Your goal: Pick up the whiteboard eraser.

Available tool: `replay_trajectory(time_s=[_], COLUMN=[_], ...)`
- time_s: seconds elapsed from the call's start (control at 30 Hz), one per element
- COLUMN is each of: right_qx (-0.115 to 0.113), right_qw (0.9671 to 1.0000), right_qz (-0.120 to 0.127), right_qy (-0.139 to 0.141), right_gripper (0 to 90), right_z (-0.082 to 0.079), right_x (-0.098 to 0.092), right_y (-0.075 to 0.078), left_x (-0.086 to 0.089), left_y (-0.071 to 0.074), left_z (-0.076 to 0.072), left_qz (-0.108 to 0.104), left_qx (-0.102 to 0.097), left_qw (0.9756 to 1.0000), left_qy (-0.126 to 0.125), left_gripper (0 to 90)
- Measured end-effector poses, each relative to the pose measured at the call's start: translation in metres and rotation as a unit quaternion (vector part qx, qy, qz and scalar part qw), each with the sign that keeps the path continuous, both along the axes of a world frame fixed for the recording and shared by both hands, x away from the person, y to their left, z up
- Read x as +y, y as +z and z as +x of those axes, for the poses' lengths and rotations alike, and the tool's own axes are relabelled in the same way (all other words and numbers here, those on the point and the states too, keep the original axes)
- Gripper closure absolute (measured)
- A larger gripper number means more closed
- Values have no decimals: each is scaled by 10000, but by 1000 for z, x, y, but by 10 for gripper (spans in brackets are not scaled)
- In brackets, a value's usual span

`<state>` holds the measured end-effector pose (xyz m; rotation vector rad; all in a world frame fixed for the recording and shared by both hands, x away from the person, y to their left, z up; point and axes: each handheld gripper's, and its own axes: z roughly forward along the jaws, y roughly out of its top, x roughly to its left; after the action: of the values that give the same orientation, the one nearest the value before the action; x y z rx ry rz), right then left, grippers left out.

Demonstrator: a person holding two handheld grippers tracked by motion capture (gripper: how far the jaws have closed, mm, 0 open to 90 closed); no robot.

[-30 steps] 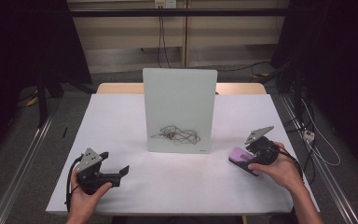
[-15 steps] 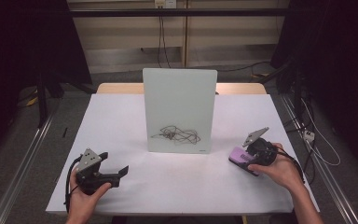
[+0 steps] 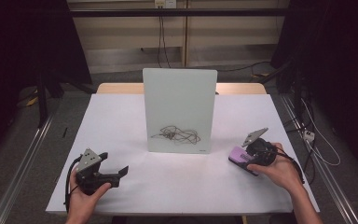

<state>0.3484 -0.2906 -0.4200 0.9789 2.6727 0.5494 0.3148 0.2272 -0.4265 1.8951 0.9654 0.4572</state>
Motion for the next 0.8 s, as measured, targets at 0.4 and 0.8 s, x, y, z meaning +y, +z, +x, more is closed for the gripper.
replay_trajectory(time_s=[0.4,0.8], right_qx=[-302,-441], right_qw=[9990,9969], right_qz=[222,634], right_qy=[-240,-143], right_gripper=[409,409], right_z=[-4,-10], right_x=[2,16], right_y=[8,13], left_x=[0,2], left_y=[0,1], left_z=[0,0], left_qz=[2,-61], left_qx=[8,23], left_qw=[10000,10000], left_qy=[-2,17], left_gripper=[55,55])
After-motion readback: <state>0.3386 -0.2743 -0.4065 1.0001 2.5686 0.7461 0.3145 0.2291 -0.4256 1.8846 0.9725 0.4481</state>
